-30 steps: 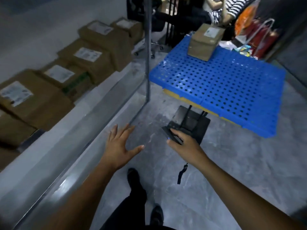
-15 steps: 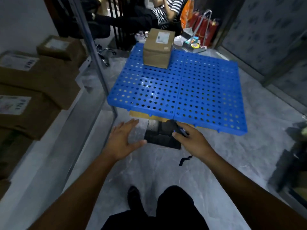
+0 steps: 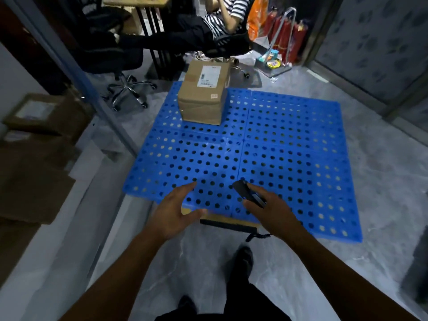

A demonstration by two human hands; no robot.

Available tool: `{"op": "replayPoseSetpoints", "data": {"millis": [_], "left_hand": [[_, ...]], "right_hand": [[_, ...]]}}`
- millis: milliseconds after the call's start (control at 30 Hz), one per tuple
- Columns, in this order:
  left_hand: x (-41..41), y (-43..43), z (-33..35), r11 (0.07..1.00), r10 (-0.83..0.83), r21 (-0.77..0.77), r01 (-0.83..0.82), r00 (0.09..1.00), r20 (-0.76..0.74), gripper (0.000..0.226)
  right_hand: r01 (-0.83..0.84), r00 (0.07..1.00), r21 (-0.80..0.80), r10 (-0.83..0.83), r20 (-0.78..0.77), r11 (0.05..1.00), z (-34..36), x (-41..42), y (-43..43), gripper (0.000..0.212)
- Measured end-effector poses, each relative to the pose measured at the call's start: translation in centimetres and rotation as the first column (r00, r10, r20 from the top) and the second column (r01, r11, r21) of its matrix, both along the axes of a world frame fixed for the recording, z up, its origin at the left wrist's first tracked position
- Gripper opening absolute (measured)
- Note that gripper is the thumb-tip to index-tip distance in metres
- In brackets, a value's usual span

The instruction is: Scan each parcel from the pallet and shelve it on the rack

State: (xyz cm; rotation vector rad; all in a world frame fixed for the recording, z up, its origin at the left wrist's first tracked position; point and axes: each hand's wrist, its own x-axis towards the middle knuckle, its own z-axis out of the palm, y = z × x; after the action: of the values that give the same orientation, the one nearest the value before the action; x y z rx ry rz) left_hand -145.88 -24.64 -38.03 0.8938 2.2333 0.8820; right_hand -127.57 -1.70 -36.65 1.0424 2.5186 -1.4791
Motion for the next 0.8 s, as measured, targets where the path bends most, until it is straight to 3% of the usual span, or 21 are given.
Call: {"op": "replayPoseSetpoints", "data": {"millis": [133,233,367,533,667,800], "left_hand": [[-3.1,4.6,0.7,0.999,0.028,-0.020,-0.028,1.000,0.003,0.097],[-6.0,7.1,1.0,0.999,0.054,-0.001,-0.054,0.998,0.011,0.088],[-11.3,10.0,1.3,0.996,0.082,0.038,-0.080,0.994,-0.076,0.086],[-20.8,15.2,1.9,0.994,0.098,0.058,-0.090,0.984,-0.146,0.105],[-28.3,19.2,2.4,0.993,0.102,0.077,-0.093,0.988,-0.119,0.121],[-33.3,22.4,1.3,1.000,0.012,-0.016,-0.013,0.997,-0.082,0.126]], "right_hand": [[-0.064,0.998,-0.011,0.064,0.003,0.998,0.1,-3.0,5.6,0.063],[-0.072,0.997,-0.014,0.072,-0.017,0.997,0.2,-5.5,8.7,0.063],[-0.042,0.999,-0.051,0.041,-0.015,0.998,0.1,-8.7,11.4,0.060],[-0.025,0.998,-0.051,0.028,0.049,0.998,0.1,-12.6,14.0,0.060],[0.012,0.995,0.015,-0.014,0.097,1.000,0.2,-15.6,15.5,0.056],[0.072,0.990,0.020,-0.074,0.122,0.997,-0.6,-18.4,16.7,0.056]]}}
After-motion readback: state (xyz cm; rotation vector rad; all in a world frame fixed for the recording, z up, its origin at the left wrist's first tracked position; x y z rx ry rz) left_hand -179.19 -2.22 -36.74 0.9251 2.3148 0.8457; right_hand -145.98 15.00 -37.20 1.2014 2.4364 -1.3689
